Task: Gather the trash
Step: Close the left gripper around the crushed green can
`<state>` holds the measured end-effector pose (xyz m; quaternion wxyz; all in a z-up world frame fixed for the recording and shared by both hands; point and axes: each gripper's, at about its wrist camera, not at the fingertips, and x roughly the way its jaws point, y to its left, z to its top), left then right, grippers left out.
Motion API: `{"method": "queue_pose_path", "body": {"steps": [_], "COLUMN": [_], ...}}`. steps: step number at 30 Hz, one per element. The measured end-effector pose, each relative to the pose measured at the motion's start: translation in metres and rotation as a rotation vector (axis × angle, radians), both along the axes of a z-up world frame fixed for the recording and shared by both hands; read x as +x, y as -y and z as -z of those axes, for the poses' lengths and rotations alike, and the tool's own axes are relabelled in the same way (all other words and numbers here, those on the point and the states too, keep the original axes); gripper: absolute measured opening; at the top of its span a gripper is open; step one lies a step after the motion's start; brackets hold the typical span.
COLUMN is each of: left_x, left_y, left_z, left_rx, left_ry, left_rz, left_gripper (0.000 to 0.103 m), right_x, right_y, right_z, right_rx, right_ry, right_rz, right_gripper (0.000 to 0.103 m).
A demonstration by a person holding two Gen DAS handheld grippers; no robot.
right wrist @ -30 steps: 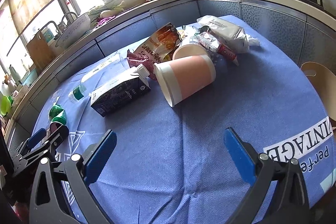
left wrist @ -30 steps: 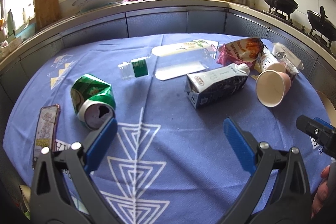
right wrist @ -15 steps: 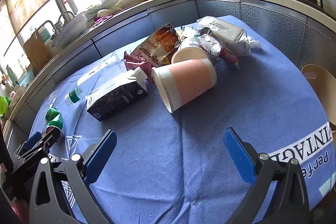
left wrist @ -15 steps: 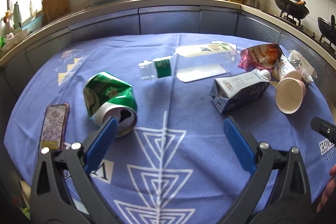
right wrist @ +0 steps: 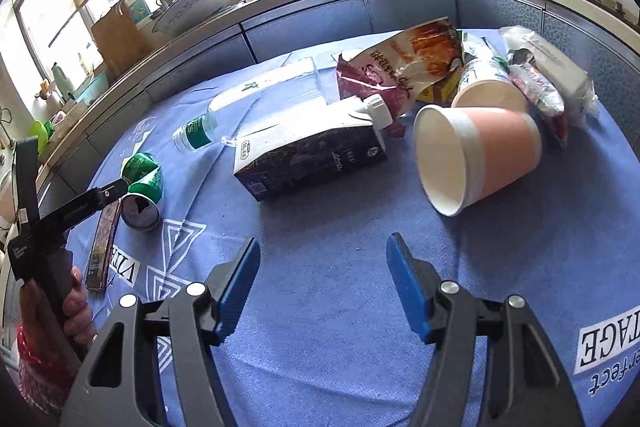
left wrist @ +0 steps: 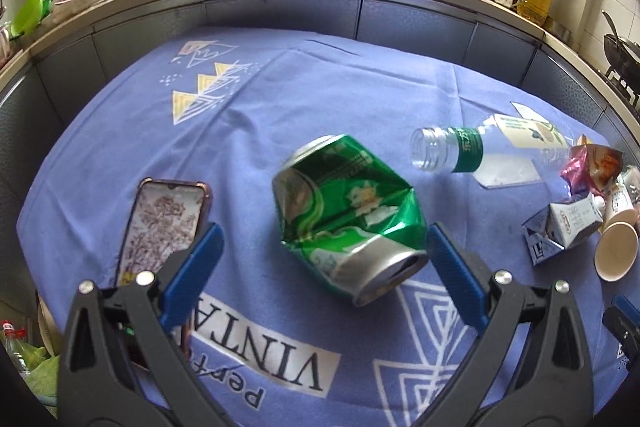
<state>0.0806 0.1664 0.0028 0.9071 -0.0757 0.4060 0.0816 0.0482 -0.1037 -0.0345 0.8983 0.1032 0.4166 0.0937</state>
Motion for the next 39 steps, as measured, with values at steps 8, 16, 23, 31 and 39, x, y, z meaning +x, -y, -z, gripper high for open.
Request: {"method": "queue_pose_path", "body": {"steps": [8,16,23,31,39], "left_x": [0.029,0.031,0.025,-0.001,-0.044], "left_y": [0.024,0.045,0.045,0.061,0.093], "left_z": [0.018,0.024,0.02,0.016,0.019], "left_rx": [0.042,0.066,0.065,-0.012,-0.007], "left_ry": [-0.053,-0.047,-0.004,0.007,0.019], "left_rz": [0.094,0.131,0.132,0.203,0.328], "left_gripper": [0.097,0.081,0.055,0.049,0.048], "right_x": [0.006,0.031,0.046,0.047,0.046], "right_y": [0.002,0.009,-0.001,-0.006,0.001], "right_z": [0.005,0.004,-0.004,-0.001,-0.002], "right_rx": [-0.006,0.023,0.01,0.006,0.011], "right_ry": [-0.028,-0.044,-0.022,-0.033,-0.037], "right_rz": [0.028,0.072,0.06,0.063,0.083], "right_gripper": [0.065,0.066,0.066,0.066,0.066]}}
